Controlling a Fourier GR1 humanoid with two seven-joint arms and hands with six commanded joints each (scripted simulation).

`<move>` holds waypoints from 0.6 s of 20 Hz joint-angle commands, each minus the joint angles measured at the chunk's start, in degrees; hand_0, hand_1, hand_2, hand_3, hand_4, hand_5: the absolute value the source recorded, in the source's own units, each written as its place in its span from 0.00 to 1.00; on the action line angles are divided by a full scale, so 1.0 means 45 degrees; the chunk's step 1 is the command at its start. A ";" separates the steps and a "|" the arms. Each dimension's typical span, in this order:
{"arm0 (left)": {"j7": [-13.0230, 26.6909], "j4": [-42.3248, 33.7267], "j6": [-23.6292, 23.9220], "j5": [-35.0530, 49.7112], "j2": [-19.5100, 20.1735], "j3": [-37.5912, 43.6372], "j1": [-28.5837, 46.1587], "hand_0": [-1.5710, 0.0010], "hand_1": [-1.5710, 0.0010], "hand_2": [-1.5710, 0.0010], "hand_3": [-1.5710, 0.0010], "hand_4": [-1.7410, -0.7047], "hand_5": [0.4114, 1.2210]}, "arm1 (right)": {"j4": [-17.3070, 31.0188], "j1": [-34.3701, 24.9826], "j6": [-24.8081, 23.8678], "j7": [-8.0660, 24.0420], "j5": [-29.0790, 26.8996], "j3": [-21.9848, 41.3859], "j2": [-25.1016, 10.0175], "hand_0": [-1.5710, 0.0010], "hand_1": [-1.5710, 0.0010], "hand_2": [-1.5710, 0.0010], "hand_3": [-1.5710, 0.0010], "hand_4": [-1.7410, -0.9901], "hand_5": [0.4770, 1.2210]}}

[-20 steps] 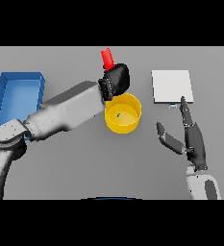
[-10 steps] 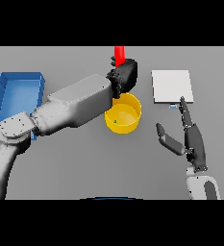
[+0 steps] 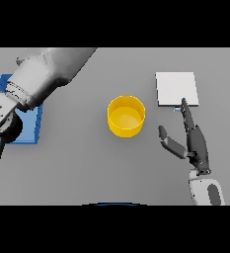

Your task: Pick up the red beaker and tilt it to pour out 1 green nut into yellow bowl. Pick up the yellow bowl and place it on the metallic measuring scale.

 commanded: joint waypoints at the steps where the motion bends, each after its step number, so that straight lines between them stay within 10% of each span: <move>1: 0.0106 0.0603 -0.0024 0.0724 0.0047 0.0718 -0.0308 0.00 0.00 0.00 0.10 0.01 1.00 | 0.0000 0.0019 -0.0056 0.0001 0.0016 0.0023 0.0076 1.00 1.00 1.00 1.00 0.78 0.24; 12: 0.2144 0.4062 0.2160 0.9492 0.3303 0.7401 0.1541 0.00 0.00 0.00 0.04 0.00 1.00 | 0.0493 -0.0586 0.0404 -0.0084 -0.0604 -0.0196 -0.0126 1.00 1.00 1.00 1.00 0.86 0.21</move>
